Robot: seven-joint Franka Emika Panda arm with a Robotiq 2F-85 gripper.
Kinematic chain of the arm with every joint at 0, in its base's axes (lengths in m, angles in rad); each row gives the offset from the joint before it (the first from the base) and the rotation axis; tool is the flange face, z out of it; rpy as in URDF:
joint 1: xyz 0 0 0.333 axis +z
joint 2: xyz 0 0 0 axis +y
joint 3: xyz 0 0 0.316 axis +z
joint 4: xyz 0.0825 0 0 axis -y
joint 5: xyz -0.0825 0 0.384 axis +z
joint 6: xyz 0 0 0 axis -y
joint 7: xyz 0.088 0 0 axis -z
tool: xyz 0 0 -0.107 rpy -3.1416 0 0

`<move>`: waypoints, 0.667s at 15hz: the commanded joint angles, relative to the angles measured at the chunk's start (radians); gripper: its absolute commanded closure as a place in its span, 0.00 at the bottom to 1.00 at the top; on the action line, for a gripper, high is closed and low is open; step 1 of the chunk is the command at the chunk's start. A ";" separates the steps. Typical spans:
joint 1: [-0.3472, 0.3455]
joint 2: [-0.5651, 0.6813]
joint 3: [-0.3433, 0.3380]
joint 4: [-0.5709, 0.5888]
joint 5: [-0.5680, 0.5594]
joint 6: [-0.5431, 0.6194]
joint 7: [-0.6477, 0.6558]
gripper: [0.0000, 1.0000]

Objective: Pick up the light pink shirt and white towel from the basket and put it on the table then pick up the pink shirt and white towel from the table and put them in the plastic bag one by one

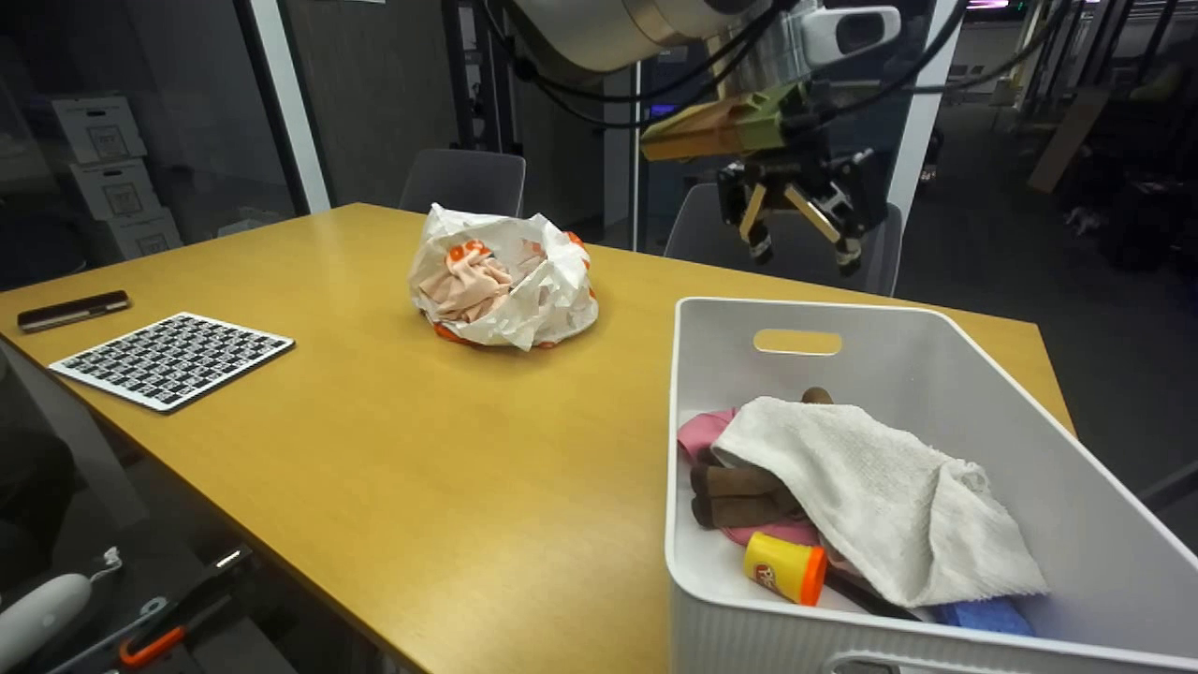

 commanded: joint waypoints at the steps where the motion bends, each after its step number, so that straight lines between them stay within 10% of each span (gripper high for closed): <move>1: -0.033 0.040 -0.015 -0.055 0.073 0.067 0.040 0.00; 10: 0.003 0.256 -0.159 -0.048 0.008 0.195 0.179 0.00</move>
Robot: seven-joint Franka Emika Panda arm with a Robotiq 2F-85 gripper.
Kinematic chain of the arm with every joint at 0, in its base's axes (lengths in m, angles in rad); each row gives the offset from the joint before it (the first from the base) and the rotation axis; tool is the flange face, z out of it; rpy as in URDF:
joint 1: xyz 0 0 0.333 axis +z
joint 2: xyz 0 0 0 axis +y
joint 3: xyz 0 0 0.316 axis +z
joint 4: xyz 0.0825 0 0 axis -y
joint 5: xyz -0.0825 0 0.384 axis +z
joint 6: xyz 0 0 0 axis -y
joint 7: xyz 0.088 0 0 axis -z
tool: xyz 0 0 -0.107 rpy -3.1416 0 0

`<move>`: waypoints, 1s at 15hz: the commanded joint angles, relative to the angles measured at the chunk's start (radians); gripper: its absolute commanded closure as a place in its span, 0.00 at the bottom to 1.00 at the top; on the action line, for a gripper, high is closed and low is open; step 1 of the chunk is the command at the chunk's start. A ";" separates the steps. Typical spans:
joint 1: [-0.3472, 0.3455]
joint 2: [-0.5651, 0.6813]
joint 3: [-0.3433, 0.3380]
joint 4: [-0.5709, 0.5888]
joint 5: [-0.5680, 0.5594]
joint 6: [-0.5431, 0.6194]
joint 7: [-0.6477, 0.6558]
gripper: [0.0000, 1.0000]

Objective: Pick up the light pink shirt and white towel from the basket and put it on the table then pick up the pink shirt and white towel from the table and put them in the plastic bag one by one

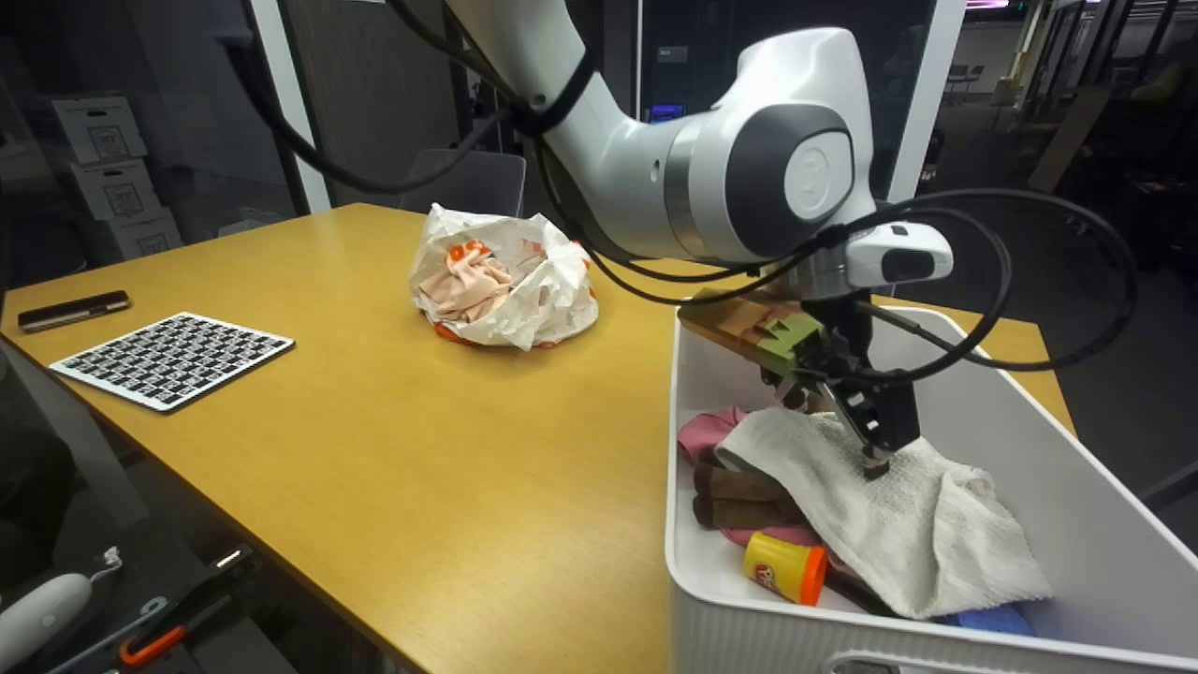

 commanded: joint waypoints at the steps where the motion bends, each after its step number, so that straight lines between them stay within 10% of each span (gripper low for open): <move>1: 0.063 0.064 -0.100 0.030 -0.076 0.026 0.108 0.00; 12: 0.149 0.063 -0.166 0.024 -0.152 0.034 0.196 0.96; 15: 0.229 0.013 -0.224 -0.011 -0.260 0.048 0.269 0.96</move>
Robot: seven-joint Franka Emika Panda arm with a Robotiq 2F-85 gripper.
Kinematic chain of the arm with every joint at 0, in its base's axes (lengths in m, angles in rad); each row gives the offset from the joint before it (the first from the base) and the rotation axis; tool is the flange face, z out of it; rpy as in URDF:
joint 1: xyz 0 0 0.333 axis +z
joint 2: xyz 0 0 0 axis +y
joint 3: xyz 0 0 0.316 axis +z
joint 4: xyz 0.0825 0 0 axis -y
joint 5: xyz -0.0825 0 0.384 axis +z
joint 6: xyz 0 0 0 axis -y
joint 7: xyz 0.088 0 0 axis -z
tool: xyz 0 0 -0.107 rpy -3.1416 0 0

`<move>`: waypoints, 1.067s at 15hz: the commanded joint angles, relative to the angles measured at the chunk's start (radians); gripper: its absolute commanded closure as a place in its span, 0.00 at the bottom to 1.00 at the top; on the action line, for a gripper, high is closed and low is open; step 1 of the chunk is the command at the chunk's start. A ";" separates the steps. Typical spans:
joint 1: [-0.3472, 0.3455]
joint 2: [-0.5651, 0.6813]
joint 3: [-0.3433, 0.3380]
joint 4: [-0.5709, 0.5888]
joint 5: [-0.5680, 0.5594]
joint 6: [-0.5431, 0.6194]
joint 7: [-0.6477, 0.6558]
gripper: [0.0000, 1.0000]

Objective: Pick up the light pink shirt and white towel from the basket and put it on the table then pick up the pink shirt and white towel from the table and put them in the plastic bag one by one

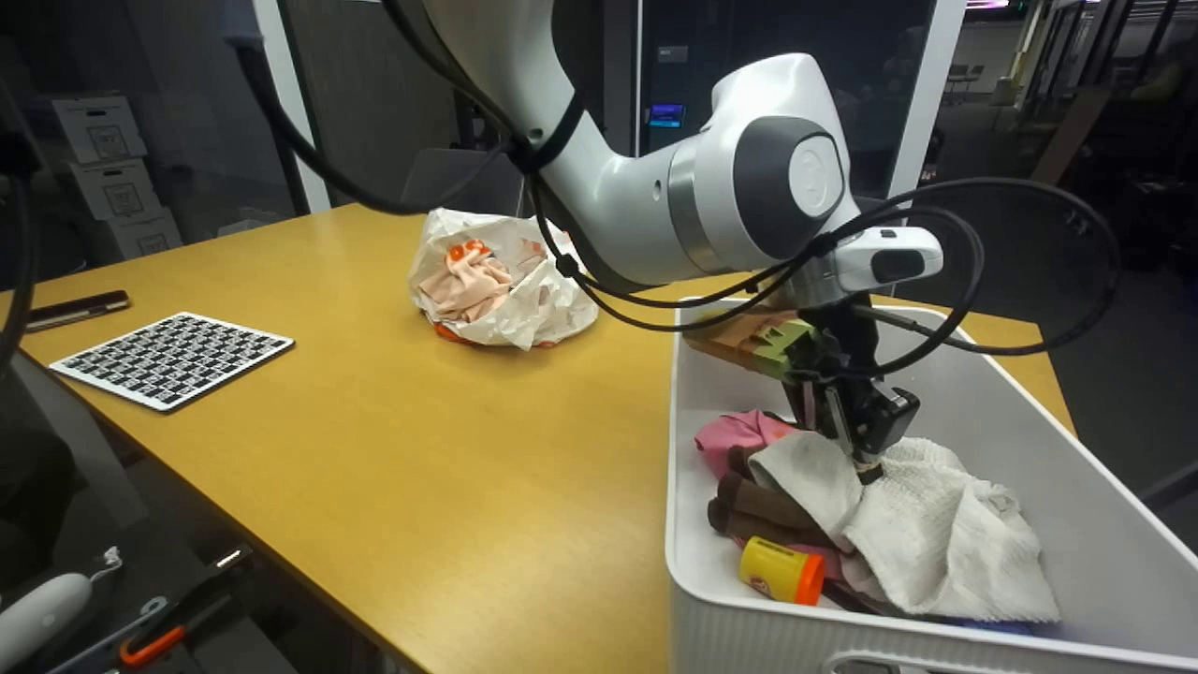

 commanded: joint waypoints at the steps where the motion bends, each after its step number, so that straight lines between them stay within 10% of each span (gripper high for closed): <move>1: 0.130 -0.062 -0.105 -0.043 -0.173 0.041 0.135 0.99; 7: 0.270 -0.202 -0.172 -0.066 -0.647 -0.015 0.488 0.97; 11: 0.490 -0.336 -0.322 -0.106 -0.968 -0.117 0.729 0.97; 16: 0.592 -0.619 -0.272 -0.236 -1.193 -0.215 0.775 0.96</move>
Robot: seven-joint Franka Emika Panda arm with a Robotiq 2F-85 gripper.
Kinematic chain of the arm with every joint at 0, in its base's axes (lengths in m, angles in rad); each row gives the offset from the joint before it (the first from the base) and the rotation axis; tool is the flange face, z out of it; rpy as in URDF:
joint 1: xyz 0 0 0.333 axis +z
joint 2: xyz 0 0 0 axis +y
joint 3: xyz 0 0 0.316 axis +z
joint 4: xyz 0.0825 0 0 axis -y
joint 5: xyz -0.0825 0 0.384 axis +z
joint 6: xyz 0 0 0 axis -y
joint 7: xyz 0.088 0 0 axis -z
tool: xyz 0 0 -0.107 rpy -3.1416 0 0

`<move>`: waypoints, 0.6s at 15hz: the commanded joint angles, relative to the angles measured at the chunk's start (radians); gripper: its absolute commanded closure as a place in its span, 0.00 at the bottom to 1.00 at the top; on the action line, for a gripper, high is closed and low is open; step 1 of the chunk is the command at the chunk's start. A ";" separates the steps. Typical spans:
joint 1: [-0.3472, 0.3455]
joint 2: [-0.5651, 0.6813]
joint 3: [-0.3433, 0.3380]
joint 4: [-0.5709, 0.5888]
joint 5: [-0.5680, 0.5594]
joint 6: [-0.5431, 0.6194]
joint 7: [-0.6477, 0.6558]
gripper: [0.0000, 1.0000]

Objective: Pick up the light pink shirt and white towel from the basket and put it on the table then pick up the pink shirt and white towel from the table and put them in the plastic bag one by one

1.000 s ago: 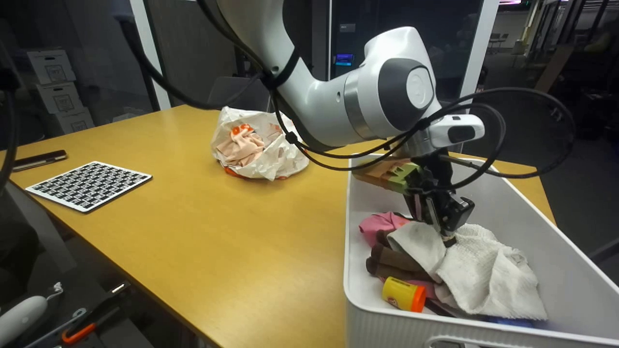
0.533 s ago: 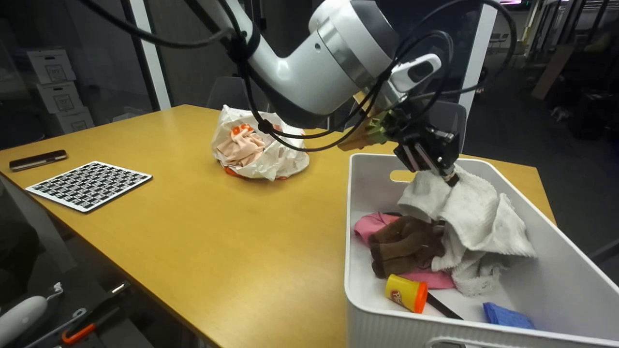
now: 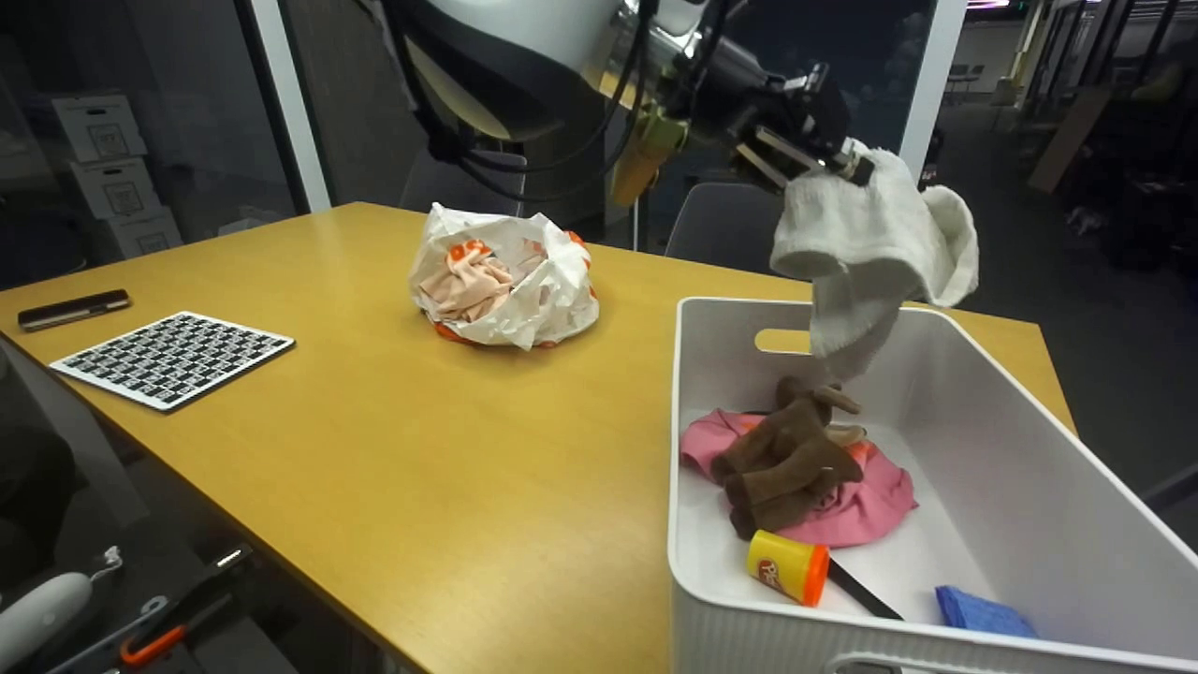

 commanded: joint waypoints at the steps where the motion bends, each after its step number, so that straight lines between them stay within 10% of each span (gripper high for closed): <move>1: 0.063 -0.251 0.034 -0.130 -0.088 0.005 -0.038 0.96; 2: -0.094 -0.303 0.216 -0.154 -0.079 0.022 -0.067 0.96; 6: -0.244 -0.492 0.463 -0.283 0.167 0.097 -0.291 0.96; 9: -0.069 -0.608 0.397 -0.338 0.433 0.034 -0.523 0.96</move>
